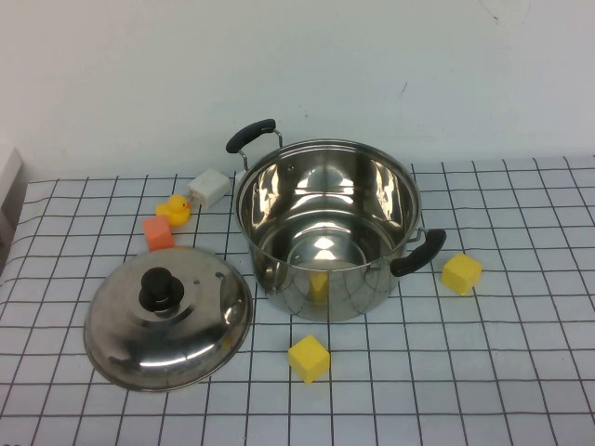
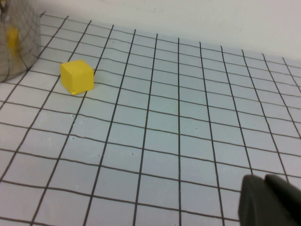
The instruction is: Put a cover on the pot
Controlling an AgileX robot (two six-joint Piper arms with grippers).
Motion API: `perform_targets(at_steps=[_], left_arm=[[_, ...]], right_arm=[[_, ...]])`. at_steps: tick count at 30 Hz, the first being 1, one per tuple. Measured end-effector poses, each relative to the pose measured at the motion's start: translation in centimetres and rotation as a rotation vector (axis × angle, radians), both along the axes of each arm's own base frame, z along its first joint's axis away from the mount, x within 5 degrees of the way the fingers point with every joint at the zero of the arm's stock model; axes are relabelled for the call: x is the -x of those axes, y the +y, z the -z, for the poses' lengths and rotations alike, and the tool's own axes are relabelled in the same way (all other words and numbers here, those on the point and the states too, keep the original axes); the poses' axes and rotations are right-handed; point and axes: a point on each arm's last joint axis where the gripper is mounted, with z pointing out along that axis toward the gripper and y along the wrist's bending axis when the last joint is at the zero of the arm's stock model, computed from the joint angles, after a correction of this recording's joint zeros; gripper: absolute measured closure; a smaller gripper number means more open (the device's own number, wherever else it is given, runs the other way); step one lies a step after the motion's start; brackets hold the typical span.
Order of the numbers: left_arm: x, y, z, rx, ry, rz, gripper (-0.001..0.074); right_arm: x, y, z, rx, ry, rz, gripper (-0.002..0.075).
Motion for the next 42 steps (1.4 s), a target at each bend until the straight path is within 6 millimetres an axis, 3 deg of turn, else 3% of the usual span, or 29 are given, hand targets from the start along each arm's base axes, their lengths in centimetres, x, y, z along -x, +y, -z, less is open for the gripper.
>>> perform_targets(at_steps=[13, 26, 32, 37, 42], left_arm=[[-0.2, 0.1, -0.5, 0.006, -0.067, -0.014, 0.0736], [0.3, 1.3, -6.2, 0.058, -0.709, -0.138, 0.0736], [0.9, 1.6, -7.3, 0.371, -0.813, -0.128, 0.0736], [0.9, 1.5, -7.2, 0.478, -0.781, -0.107, 0.0736], [1.4, 1.5, -8.0, 0.652, -0.858, -0.041, 0.0736]], right_arm=[[0.0, 0.0, 0.0, 0.000, 0.000, 0.000, 0.0717], [0.0, 0.0, 0.0, 0.000, 0.000, 0.000, 0.0717], [0.0, 0.0, 0.0, 0.000, 0.000, 0.000, 0.0717], [0.0, 0.0, 0.0, 0.000, 0.000, 0.000, 0.0717], [0.0, 0.0, 0.0, 0.000, 0.000, 0.000, 0.0717]])
